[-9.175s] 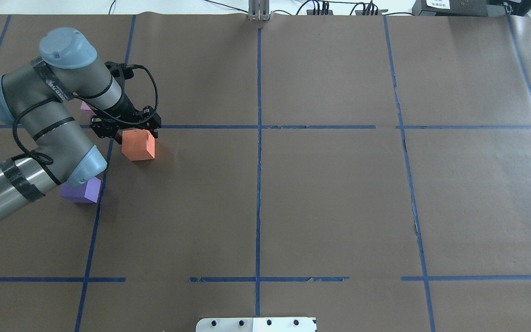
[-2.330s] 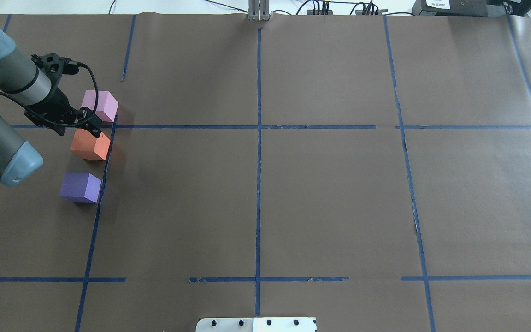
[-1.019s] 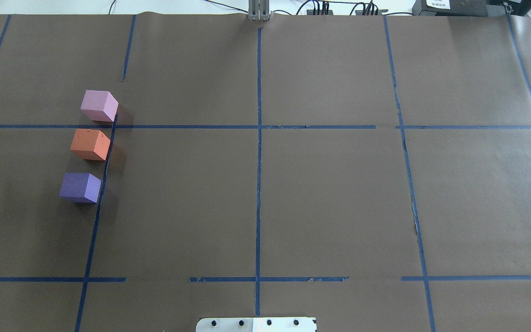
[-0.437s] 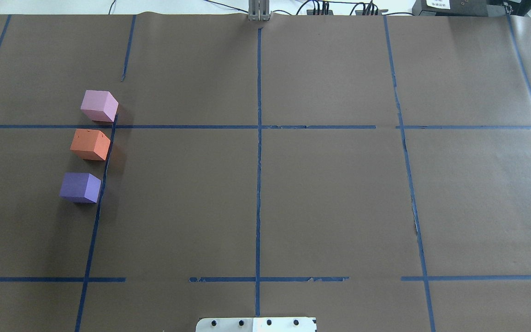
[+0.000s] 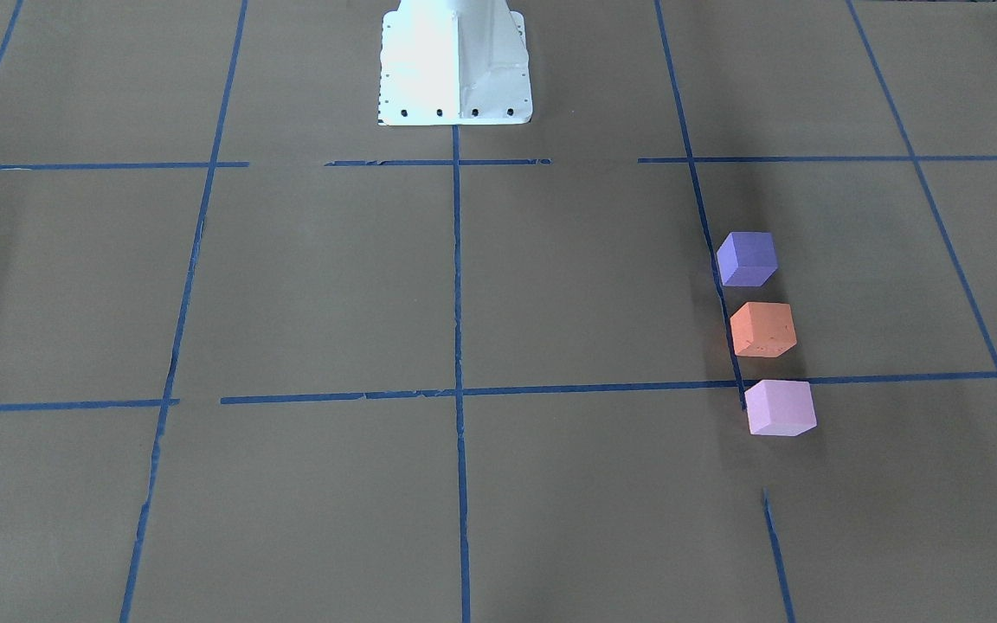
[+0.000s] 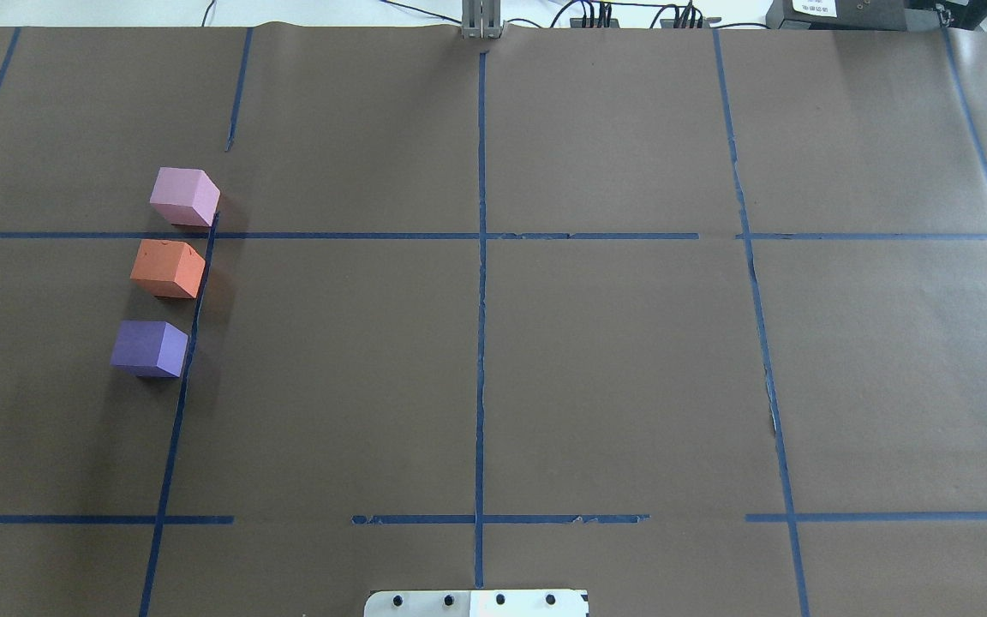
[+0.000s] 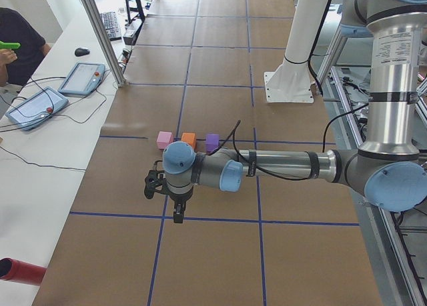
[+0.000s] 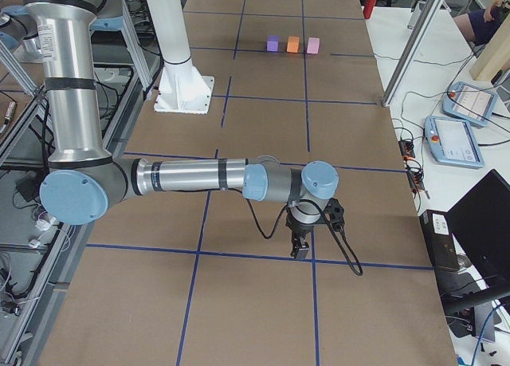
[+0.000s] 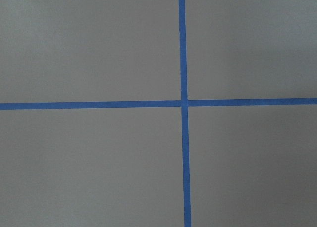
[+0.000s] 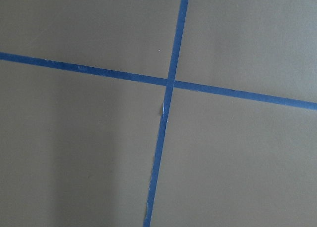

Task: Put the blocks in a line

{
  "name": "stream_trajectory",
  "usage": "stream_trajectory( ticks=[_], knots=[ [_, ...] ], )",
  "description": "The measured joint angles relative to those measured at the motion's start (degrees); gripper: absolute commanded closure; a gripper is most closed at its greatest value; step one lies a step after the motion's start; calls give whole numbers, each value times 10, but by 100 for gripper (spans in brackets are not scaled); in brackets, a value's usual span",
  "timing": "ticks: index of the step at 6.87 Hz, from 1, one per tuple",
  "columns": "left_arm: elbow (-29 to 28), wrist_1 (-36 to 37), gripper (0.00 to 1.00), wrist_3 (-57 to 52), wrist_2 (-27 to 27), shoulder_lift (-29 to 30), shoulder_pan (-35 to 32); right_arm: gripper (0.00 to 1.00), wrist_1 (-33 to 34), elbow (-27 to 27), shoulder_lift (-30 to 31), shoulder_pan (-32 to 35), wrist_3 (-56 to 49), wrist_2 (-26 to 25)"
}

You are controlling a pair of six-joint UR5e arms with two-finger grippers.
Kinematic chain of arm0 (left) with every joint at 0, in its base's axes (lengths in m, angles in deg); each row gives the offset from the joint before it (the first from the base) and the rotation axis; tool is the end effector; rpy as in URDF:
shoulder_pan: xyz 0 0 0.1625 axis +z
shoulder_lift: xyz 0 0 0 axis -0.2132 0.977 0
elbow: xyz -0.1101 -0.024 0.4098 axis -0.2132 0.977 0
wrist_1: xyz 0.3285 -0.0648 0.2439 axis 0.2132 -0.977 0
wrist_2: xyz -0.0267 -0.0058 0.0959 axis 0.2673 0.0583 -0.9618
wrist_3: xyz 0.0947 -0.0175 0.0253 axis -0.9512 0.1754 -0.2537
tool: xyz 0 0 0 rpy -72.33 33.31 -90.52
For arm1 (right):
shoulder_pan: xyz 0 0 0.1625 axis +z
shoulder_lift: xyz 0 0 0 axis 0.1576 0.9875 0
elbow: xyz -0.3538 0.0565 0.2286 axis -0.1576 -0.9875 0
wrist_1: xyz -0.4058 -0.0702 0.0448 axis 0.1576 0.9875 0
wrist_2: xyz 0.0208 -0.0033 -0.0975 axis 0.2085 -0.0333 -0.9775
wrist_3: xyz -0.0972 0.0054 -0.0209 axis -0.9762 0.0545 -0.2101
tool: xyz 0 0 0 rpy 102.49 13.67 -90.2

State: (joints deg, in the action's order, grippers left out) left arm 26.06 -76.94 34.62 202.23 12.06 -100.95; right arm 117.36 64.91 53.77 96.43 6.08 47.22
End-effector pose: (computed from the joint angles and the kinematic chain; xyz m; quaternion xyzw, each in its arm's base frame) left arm -0.0525 -0.4789 0.6437 0.0495 0.3791 -0.0081 0.9240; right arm 0.0436 -0.5151 0.6367 -0.0127 -0.3552 -0.0835 0.9310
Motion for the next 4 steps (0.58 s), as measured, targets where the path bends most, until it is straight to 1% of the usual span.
stream_trajectory(
  ticks=[1, 3, 4],
  knots=[
    [4, 14, 0, -2, 2, -2, -1, 0, 0, 0, 0, 0, 0, 0],
    [28, 67, 0, -2, 5, -4, -2, 0, 0, 0, 0, 0, 0, 0],
    [35, 75, 0, -3, 5, -4, -2, 0, 0, 0, 0, 0, 0, 0]
  ],
)
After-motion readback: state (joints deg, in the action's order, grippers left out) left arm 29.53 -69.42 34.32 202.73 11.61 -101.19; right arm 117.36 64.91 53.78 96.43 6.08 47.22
